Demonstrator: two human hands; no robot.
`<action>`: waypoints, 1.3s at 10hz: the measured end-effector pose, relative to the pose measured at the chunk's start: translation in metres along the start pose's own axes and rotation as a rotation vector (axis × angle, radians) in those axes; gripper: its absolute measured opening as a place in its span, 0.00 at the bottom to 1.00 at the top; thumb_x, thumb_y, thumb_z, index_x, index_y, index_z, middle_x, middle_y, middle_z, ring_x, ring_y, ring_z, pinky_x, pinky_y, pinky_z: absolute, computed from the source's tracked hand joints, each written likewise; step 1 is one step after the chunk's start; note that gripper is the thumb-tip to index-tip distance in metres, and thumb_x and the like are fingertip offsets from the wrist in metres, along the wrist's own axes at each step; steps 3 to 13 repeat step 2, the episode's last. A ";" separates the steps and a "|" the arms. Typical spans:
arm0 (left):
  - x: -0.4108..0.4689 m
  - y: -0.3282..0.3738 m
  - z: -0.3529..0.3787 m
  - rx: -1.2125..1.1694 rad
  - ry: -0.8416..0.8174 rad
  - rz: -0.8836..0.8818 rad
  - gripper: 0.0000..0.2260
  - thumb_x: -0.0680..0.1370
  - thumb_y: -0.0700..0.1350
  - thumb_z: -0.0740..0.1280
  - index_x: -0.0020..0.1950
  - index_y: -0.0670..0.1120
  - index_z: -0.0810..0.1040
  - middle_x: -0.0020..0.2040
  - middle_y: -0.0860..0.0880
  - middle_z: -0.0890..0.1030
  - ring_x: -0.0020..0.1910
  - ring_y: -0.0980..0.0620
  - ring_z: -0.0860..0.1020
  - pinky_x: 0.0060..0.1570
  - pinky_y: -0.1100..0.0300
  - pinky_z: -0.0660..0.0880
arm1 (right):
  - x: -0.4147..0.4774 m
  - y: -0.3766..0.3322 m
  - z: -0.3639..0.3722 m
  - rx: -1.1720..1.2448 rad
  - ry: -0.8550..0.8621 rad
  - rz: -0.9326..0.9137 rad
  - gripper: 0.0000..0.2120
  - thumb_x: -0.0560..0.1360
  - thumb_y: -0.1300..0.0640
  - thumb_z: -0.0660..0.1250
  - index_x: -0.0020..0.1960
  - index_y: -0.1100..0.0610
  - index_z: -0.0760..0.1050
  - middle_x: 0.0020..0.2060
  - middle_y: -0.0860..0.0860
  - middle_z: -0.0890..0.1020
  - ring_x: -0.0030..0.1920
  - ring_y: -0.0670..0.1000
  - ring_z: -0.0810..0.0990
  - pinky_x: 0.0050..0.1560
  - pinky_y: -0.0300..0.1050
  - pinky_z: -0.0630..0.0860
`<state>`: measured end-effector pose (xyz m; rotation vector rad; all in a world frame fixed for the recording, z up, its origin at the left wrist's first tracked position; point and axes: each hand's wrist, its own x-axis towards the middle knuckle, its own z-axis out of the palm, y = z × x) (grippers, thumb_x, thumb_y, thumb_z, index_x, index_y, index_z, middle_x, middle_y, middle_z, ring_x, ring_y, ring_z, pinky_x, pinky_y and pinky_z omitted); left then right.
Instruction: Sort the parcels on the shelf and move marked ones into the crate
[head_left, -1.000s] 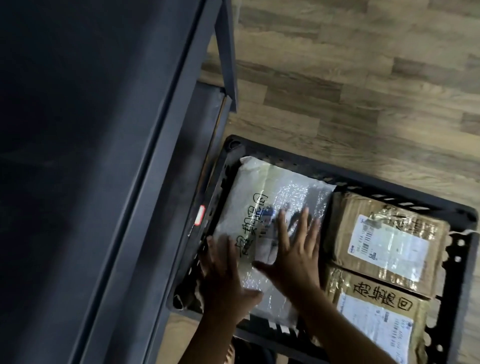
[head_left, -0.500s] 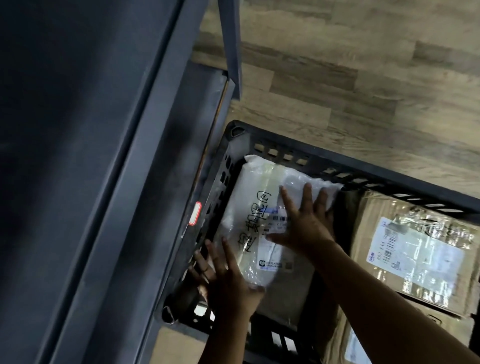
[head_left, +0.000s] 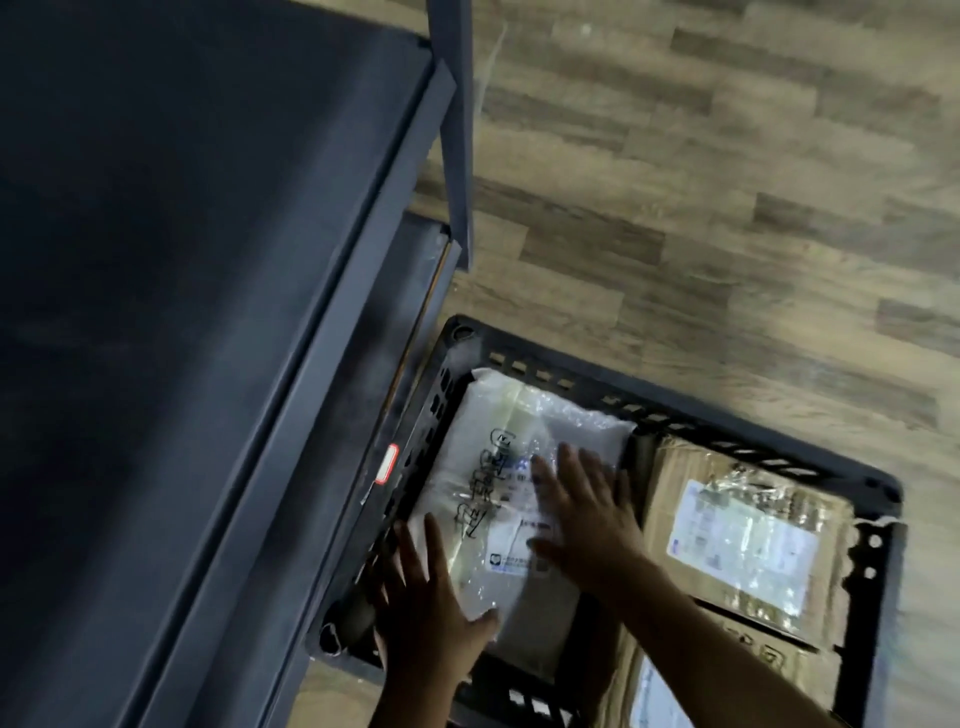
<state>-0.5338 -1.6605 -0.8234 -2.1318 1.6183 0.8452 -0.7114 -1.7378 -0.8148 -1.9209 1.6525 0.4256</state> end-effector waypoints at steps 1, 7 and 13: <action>-0.033 0.006 -0.033 -0.041 0.023 0.008 0.53 0.67 0.73 0.59 0.71 0.50 0.25 0.78 0.40 0.41 0.77 0.37 0.47 0.74 0.44 0.52 | -0.050 -0.020 0.001 -0.031 0.192 -0.058 0.41 0.68 0.37 0.57 0.76 0.54 0.53 0.71 0.57 0.64 0.70 0.60 0.67 0.74 0.55 0.48; -0.056 0.005 -0.047 -0.124 0.158 0.066 0.53 0.62 0.74 0.58 0.78 0.47 0.46 0.75 0.36 0.60 0.71 0.35 0.66 0.65 0.39 0.67 | -0.081 -0.034 -0.008 0.035 0.179 -0.047 0.41 0.69 0.33 0.53 0.76 0.53 0.53 0.71 0.55 0.68 0.72 0.59 0.64 0.70 0.54 0.45; -0.056 0.005 -0.047 -0.124 0.158 0.066 0.53 0.62 0.74 0.58 0.78 0.47 0.46 0.75 0.36 0.60 0.71 0.35 0.66 0.65 0.39 0.67 | -0.081 -0.034 -0.008 0.035 0.179 -0.047 0.41 0.69 0.33 0.53 0.76 0.53 0.53 0.71 0.55 0.68 0.72 0.59 0.64 0.70 0.54 0.45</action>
